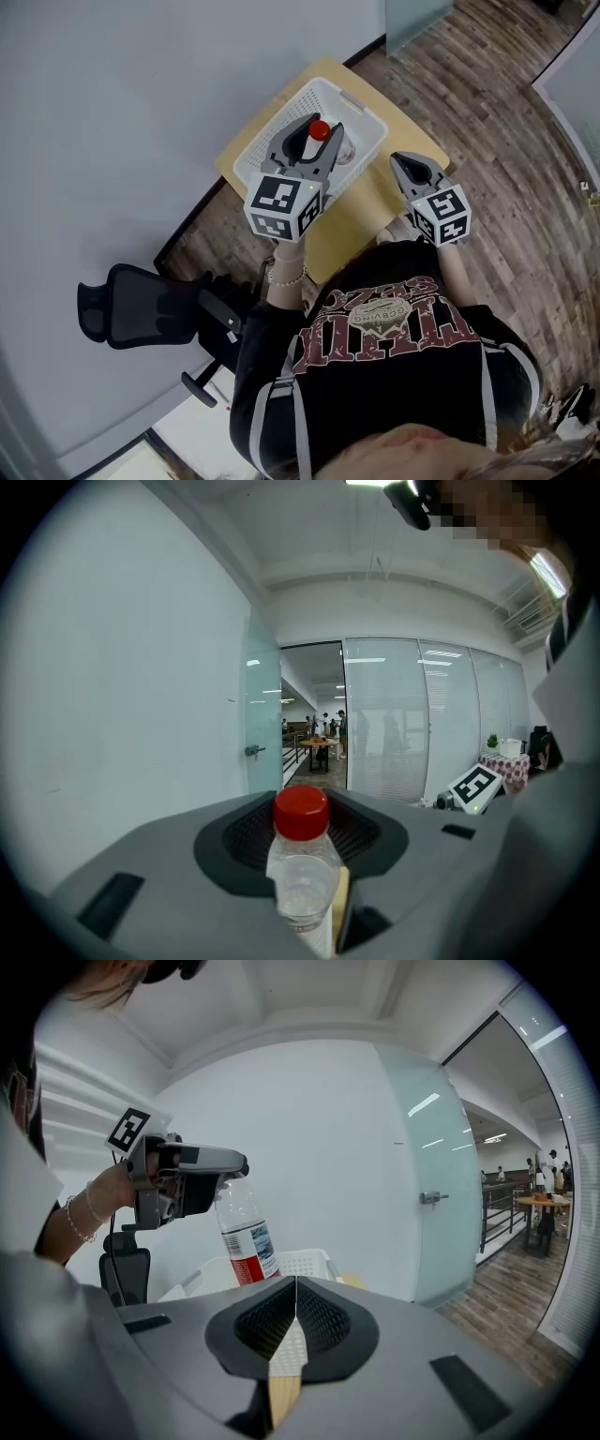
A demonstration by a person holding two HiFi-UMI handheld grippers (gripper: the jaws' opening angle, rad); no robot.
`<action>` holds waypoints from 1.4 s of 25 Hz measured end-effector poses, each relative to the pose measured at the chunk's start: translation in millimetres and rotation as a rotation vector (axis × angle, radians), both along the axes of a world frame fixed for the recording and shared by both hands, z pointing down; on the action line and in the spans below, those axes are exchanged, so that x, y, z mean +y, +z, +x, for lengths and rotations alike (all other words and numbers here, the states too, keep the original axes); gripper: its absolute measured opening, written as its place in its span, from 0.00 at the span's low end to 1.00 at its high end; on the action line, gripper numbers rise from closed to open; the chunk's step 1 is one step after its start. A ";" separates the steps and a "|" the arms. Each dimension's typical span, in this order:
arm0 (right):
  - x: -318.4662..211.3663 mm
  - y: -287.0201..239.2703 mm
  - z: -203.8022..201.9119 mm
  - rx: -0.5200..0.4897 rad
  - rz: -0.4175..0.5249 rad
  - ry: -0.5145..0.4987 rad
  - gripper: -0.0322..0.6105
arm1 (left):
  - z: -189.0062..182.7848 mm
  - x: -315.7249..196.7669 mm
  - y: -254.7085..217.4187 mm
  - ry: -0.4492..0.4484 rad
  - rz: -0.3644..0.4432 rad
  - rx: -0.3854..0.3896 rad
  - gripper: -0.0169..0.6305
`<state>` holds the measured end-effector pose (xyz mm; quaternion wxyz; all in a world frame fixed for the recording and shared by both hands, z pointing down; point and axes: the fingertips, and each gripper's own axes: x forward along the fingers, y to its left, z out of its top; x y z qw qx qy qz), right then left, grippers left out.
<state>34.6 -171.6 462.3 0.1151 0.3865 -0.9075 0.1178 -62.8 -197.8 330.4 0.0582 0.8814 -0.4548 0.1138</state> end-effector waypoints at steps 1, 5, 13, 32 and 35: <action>-0.1 0.0 1.5 -0.001 -0.001 0.002 0.08 | 2.3 0.3 -0.4 0.005 -0.001 0.002 0.33; -1.0 0.1 6.5 -0.001 0.000 0.012 0.08 | 10.5 1.7 -2.8 0.032 0.000 0.009 0.33; -1.0 -0.1 21.2 -0.001 0.001 0.035 0.08 | 36.4 7.9 -9.9 0.090 0.014 0.006 0.33; 8.2 4.9 59.2 0.013 -0.015 0.109 0.08 | 88.2 17.2 6.7 0.202 -0.019 0.010 0.33; 10.0 7.0 62.4 0.020 -0.019 0.116 0.08 | 91.5 17.5 14.6 0.201 -0.028 0.008 0.33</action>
